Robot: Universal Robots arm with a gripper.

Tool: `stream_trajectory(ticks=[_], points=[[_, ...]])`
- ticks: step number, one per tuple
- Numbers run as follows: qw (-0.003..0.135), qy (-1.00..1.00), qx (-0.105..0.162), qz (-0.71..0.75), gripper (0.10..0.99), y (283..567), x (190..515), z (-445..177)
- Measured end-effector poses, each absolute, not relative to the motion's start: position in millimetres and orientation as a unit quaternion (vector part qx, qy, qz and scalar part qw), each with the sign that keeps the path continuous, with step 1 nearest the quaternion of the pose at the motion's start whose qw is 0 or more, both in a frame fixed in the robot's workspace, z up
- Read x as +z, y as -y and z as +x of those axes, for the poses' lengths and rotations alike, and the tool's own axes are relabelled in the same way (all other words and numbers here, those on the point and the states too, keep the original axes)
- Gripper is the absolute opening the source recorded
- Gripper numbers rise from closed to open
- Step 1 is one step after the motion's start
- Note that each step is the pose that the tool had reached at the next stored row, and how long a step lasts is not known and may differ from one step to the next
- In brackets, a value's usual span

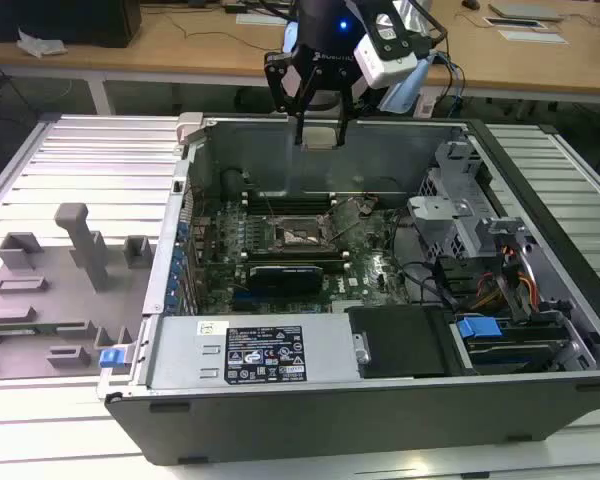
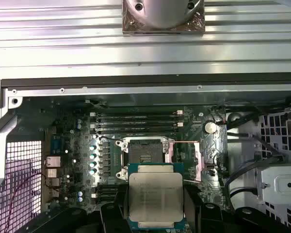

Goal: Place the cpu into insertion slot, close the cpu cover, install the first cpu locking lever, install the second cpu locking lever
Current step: 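Place the cpu into insertion slot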

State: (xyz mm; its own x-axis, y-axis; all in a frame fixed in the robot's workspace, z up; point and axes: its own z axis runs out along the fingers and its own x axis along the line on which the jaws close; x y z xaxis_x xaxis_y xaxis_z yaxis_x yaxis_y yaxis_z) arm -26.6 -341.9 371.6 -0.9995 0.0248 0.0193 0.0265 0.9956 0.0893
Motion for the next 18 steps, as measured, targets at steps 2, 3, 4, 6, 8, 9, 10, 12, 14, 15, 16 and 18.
stream_trajectory(ticks=[2, 3, 4, 6, 8, 9, 10, 12, 14, 15, 16, 18], points=[[0.009, 0.999, -0.045, -0.013, 0.541, 342, 372, -27], [0.009, 0.999, -0.045, -0.013, 0.541, 342, 372, -27], [0.009, 0.999, -0.045, -0.013, 0.541, 342, 372, -27], [0.009, 0.999, -0.045, -0.013, 0.541, 342, 371, -27], [0.008, 0.999, -0.045, -0.013, 0.541, 342, 368, -28], [0.008, 0.999, -0.045, -0.013, 0.541, 342, 366, -28], [0.008, 0.999, -0.045, -0.013, 0.541, 342, 365, -28], [0.008, 0.999, -0.045, -0.013, 0.541, 342, 361, -28], [0.008, 0.999, -0.045, -0.013, 0.541, 342, 356, -29], [0.008, 0.999, -0.045, -0.013, 0.541, 342, 353, -29], [0.008, 0.999, -0.045, -0.013, 0.541, 342, 349, -29], [0.008, 0.999, -0.045, -0.013, 0.541, 342, 339, -29]])
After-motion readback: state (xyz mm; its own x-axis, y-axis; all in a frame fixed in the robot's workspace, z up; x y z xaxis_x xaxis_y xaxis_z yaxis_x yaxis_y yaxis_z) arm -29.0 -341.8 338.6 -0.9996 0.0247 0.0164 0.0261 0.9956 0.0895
